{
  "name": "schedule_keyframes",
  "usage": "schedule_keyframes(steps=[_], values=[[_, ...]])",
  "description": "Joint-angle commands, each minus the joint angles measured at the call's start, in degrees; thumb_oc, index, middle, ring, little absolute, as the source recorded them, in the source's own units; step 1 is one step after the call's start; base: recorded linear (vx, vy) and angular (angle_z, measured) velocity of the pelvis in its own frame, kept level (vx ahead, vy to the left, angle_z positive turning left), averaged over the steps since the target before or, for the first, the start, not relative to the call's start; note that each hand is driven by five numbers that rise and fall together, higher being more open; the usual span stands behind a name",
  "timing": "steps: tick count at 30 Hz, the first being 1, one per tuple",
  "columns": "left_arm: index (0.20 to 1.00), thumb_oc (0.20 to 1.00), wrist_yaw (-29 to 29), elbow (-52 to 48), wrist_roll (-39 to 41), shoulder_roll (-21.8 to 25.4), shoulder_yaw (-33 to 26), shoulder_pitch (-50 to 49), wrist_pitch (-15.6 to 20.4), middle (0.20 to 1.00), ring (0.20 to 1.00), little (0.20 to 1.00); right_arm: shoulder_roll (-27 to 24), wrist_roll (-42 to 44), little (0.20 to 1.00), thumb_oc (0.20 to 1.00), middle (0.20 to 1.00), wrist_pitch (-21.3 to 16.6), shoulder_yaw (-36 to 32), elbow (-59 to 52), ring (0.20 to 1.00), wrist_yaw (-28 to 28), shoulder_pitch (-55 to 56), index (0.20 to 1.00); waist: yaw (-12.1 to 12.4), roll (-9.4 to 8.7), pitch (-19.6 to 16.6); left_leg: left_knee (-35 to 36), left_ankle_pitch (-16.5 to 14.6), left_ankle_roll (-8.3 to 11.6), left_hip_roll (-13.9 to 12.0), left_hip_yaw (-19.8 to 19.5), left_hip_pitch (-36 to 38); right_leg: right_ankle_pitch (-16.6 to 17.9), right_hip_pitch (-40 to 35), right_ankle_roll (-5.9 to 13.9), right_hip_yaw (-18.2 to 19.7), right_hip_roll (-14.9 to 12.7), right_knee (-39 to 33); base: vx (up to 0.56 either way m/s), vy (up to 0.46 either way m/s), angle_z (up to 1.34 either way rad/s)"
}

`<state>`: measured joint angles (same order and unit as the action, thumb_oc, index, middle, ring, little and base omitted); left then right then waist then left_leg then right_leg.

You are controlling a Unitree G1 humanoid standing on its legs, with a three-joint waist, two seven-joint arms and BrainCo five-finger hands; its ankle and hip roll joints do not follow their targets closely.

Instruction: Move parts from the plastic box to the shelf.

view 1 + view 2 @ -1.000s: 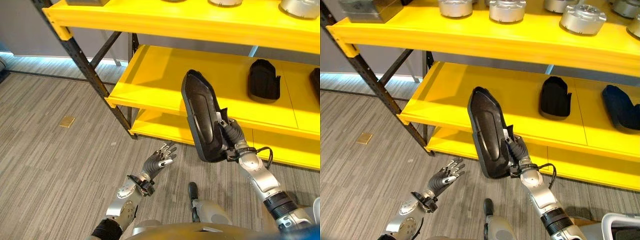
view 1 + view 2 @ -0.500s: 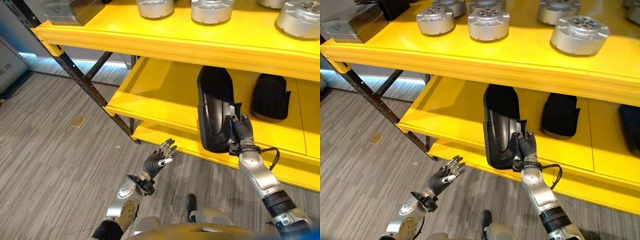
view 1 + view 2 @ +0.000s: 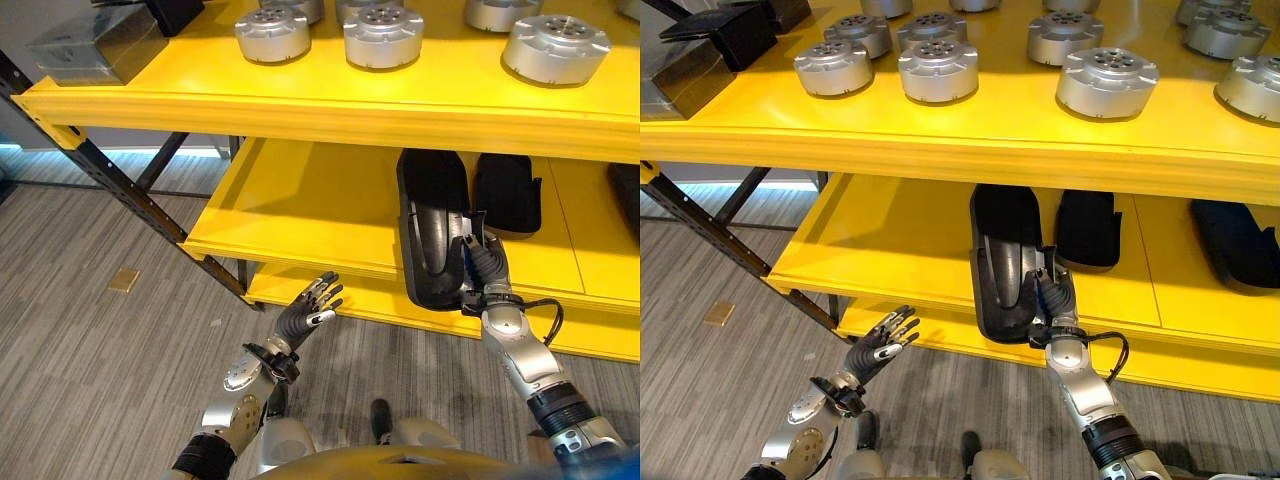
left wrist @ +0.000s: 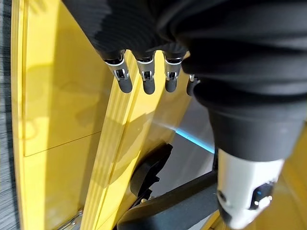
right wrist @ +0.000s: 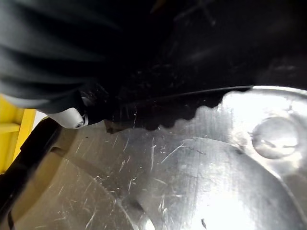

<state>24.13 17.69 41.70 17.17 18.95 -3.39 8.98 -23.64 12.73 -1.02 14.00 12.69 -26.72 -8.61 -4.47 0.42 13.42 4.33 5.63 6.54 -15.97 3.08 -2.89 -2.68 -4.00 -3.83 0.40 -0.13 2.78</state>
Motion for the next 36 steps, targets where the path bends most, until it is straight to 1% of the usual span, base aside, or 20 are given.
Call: schedule_keyframes(steps=[1,3,6,7,9,10,13,16,17,18,19,22,27,28,29,30,32,33,34,36], values=[[1.0,1.0,1.21,-2.97,1.98,0.27,-2.11,-1.23,2.1,1.0,1.0,1.0,-0.63,2.22,0.2,0.2,0.2,-4.35,-2.81,-3.98,0.2,0.09,-2.65,0.2,-0.2,1.14,-0.41,-2.18,2.81,-1.71,1.36,4.7,1.46,-3.01,0.05,4.95,-3.88,-4.93,5.51,0.08,0.386,-0.12],[1.0,1.0,1.79,-1.56,1.59,-0.03,-1.58,-0.3,2.22,1.0,1.0,1.0,-0.42,2.64,0.2,0.2,0.2,-4.46,-3.59,-3.87,0.2,-0.02,-2.05,0.2,-0.79,1.76,-0.49,-2.19,1.44,-1.91,2.54,6.23,3.07,-2.9,0.24,5.48,-4.51,-5.52,5.91,0.08,0.323,-0.12],[1.0,1.0,3.53,-1.21,-0.32,0.88,-0.65,0.27,1.53,1.0,1.0,1.0,-0.08,1.87,0.2,0.2,0.2,-4.53,-4.91,-3.7,0.2,-0.14,-1.08,0.2,-1.16,2.31,-1.1,-1.56,-0.57,-2.71,5.05,7.72,5.86,-1.16,0.58,7.31,-4.89,-7.06,5.23,0.1,0.258,-0.03],[1.0,1.0,3.53,-1.29,-0.23,1.19,-0.27,0.18,1.32,1.0,1.0,1.0,0.02,1.7,0.2,0.2,0.2,-4.35,-5.25,-3.59,0.2,0.08,-1.08,0.2,-1.08,2.35,-1.26,-1.28,-1.12,-3.06,5.84,8.13,6.56,-0.36,0.67,7.95,-5.18,-7.69,4.59,0.07,0.178,-0.02],[1.0,1.0,3.46,-1.61,0.53,1.44,-0.23,-0.01,1.09,1.0,1.0,1.0,0.1,1.35,0.2,0.2,0.2,-4.19,-5.5,-3.69,0.2,0.07,-1.11,0.2,-0.95,2.36,-1.39,-0.96,-1.57,-3.41,6.51,8.49,7.14,0.26,0.86,8.54,-5.41,-8.23,4.12,0.05,0.129,-0.12],[1.0,1.0,3.03,-2.05,0.97,1.67,-0.26,-0.32,1.01,1.0,1.0,1.0,0.25,1.14,0.2,0.2,0.2,-3.97,-5.62,-3.78,0.2,0.3,-1.4,0.2,-0.72,2.36,-1.52,-0.72,-2.23,-3.97,7.24,8.94,7.7,0.98,1.19,9.24,-5.74,-8.89,3.63,0.05,0.121,-0.08],[1.0,1.0,1.91,-2.88,0.74,2.31,-0.44,-0.65,0.5,1.0,1.0,1.0,0.6,0.88,0.2,0.2,0.2,-3.56,-5.68,-3.79,0.2,0.64,-2.59,0.2,0.0,1.97,-1.51,-0.77,-3.45,-5.0,8.23,9.99,8.2,2.5,1.81,10.46,-6.34,-10.24,2.54,0.04,0.102,-0.21],[1.0,1.0,2.01,-3.19,0.85,2.76,-1.03,-1.13,0.33,1.0,1.0,1.0,0.22,1.07,0.2,0.2,0.2,-2.92,-6.08,-2.96,0.2,1.05,-6.12,0.2,1.43,1.04,-1.18,-2.24,-5.24,-6.09,9.32,11.69,7.79,4.76,1.95,11.73,-7.58,-12.31,0.36,0.01,0.054,-0.32],[1.0,1.0,1.51,-4.02,0.73,3.25,-1.08,-1.04,-0.14,1.0,1.0,1.0,-0.04,1.42,0.2,0.2,0.2,-2.01,-6.4,-2.09,0.2,1.06,-9.37,0.2,2.82,0.65,-0.62,-3.48,-5.92,-6.35,9.39,13.17,7.22,6.12,2.26,11.9,-9.79,-14.11,0.33,-0.06,0.013,-0.46],[1.0,1.0,0.8,-4.36,1.32,3.66,-1.23,-0.7,-0.24,1.0,1.0,1.0,-0.37,0.74,0.2,0.2,0.2,-1.08,-6.5,-1.26,0.2,1.12,-12.68,0.2,3.96,0.45,-0.05,-4.48,-6.41,-6.43,9.25,14.39,6.49,6.73,2.84,11.92,-11.38,-15.17,0.63,-0.11,0.002,-0.58],[1.0,1.0,0.57,-4.44,1.73,4.1,-1.18,-0.19,-0.08,1.0,1.0,1.0,-0.85,1.04,0.2,0.2,0.2,-0.01,-6.38,-0.51,0.2,0.89,-15.45,0.2,4.58,0.4,0.54,-5.26,-6.84,-6.48,9.13,14.77,5.8,6.73,3.23,11.93,-12.14,-15.57,0.95,-0.15,-0.024,-0.62],[1.0,1.0,0.14,-4.81,2.56,5.66,-0.51,2.37,-0.8,1.0,1.0,1.0,-3.35,0.52,0.2,0.2,0.2,3.44,-6.4,2.64,0.2,-0.5,-24.6,0.2,6.12,0.25,2.67,-7.67,-7.25,-6.5,8.76,14.41,2.63,6.01,4.56,11.87,-12.63,-15.27,1.81,-0.13,-0.045,-0.39],[1.0,1.0,0.7,-6.74,4.88,7.13,0.25,4.31,-2.05,1.0,1.0,1.0,-8.89,0.68,0.2,0.2,0.2,6.41,-7.65,6.25,0.2,-0.47,-31.43,0.2,7.3,0.6,5.22,-8.06,-6.33,-6.02,8.96,12.51,-0.76,4.5,6.81,11.9,-11.65,-13.58,2.66,-0.12,-0.037,0.07],[1.0,1.0,0.94,-8.89,5.67,7.9,0.39,4.71,-3.21,1.0,1.0,1.0,-12.52,1.22,0.2,0.2,0.2,7.61,-8.15,9.0,0.2,0.93,-34.4,0.2,8.15,0.99,6.67,-7.94,-5.36,-5.35,8.83,11.33,-2.41,3.86,7.89,11.8,-11.58,-13.01,2.94,-0.14,-0.056,0.29],[1.0,1.0,1.34,-9.81,6.19,8.31,0.58,5.09,-3.34,1.0,1.0,1.0,-14.96,1.13,0.2,0.2,0.2,7.68,-8.03,10.72,0.2,1.8,-36.33,0.2,8.59,1.31,7.86,-7.97,-4.7,-4.92,8.65,10.62,-3.52,3.32,8.64,11.44,-11.61,-12.67,3.46,-0.13,-0.048,0.2],[1.0,1.0,1.32,-9.93,6.2,8.32,0.59,5.18,-3.35,1.0,1.0,1.0,-15.24,1.31,0.2,0.2,0.2,7.73,-7.98,10.89,0.2,1.92,-36.59,0.2,8.6,1.36,8.0,-8.04,-4.67,-4.88,8.61,10.55,-3.67,3.24,8.76,11.39,-11.62,-12.64,3.56,-0.08,-0.041,0.1],[1.0,1.0,1.63,-10.86,6.62,8.74,0.93,5.85,-3.64,1.0,1.0,1.0,-17.48,4.9,0.2,0.2,0.2,8.32,-7.46,11.93,0.2,2.75,-38.63,0.2,8.84,1.55,9.3,-8.48,-4.39,-4.55,8.56,9.92,-4.88,2.68,9.71,10.99,-11.61,-12.31,4.31,-0.07,-0.03,-0.01],[1.0,1.0,1.51,-11.2,6.13,8.99,1.59,6.72,-3.89,1.0,1.0,1.0,-18.64,3.12,0.2,0.2,0.2,7.17,-6.66,13.5,0.2,3.23,-41.17,0.2,9.01,1.72,10.52,-9.07,-4.41,-4.19,8.6,9.21,-5.85,1.95,10.47,10.64,-11.53,-12.07,5.12,-0.08,-0.017,0.02],[1.0,1.0,1.37,-11.44,6.13,9.08,1.89,6.99,-3.85,1.0,1.0,1.0,-19.23,2.16,0.2,0.2,0.2,6.97,-6.07,14.14,0.2,3.56,-42.31,0.2,9.17,1.86,10.85,-9.18,-4.15,-4.15,8.56,9.02,-6.46,2.03,10.98,10.41,-11.55,-11.95,5.22,-0.1,-0.008,0.01],[1.0,1.0,0.27,-12.3,7.38,9.73,2.9,7.82,-3.72,1.0,1.0,1.0,-21.24,1.47,0.2,0.2,0.2,8.61,-2.27,15.13,0.2,2.7,-47.94,0.2,9.78,2.57,13.45,-9.91,-3.63,-3.93,8.79,8.11,-8.73,1.43,13.48,9.77,-11.46,-11.62,6.74,-0.09,-0.004,0.02]])
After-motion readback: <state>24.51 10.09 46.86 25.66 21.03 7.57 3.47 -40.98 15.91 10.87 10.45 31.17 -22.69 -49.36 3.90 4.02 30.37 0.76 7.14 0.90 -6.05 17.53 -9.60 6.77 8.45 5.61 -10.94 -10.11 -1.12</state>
